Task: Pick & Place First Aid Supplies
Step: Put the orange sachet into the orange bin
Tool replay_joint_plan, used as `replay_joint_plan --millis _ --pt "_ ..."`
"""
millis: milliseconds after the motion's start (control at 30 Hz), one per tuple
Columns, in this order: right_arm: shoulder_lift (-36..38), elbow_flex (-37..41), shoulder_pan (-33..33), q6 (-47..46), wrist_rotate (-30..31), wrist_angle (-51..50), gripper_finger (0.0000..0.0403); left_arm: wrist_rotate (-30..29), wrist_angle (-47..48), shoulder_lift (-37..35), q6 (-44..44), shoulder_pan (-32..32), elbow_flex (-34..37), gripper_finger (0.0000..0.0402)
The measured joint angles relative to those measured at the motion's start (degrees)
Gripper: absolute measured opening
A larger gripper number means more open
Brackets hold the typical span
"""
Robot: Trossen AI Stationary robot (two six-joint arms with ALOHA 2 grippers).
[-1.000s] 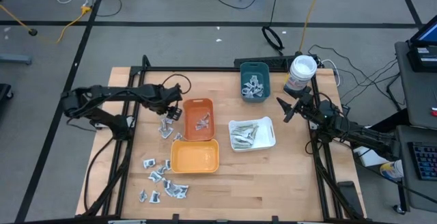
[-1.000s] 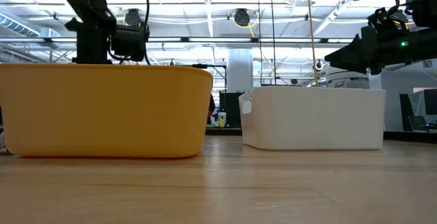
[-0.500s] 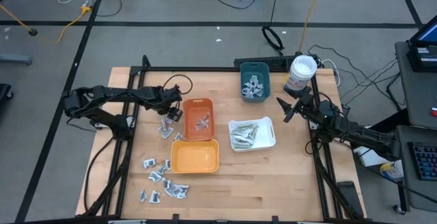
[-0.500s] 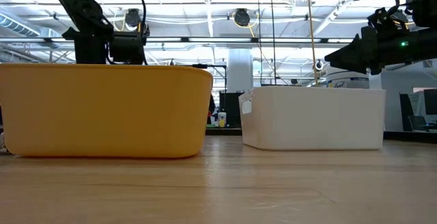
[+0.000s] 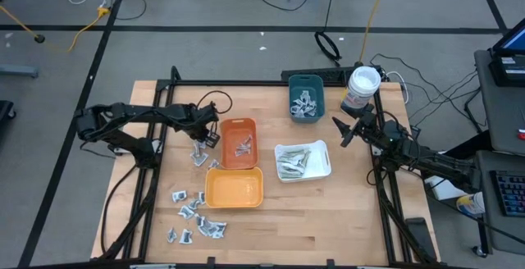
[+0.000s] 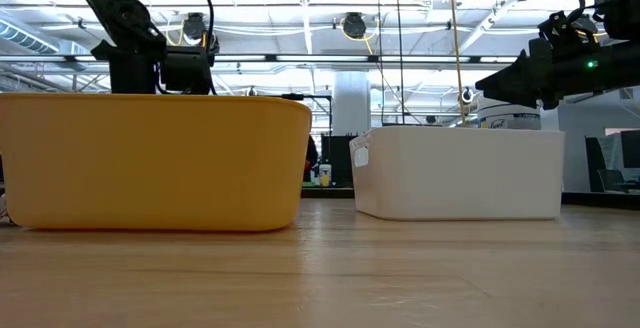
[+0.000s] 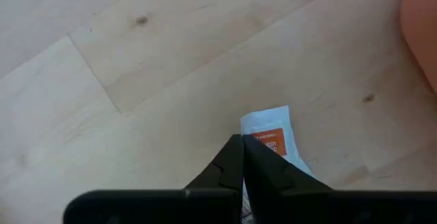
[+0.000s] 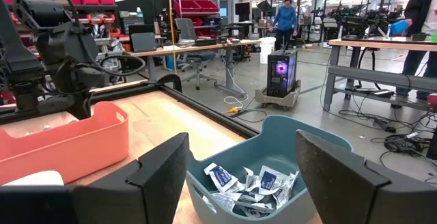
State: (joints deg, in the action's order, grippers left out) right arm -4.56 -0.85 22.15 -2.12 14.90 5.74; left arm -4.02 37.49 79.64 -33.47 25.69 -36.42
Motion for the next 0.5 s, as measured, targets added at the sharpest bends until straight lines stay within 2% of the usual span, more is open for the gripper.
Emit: replay_joint_plan --millis 167,500 --pt "0.0 0.0 0.0 0.0 0.0 0.0 0.0263 0.5 0.8 0.0 0.0 0.0 -0.3 0.0003" --pt "0.0 0.0 0.0 0.0 0.0 0.0 0.0263 1.4 9.2 -2.4 0.6 1.1 -5.2 0.0001"
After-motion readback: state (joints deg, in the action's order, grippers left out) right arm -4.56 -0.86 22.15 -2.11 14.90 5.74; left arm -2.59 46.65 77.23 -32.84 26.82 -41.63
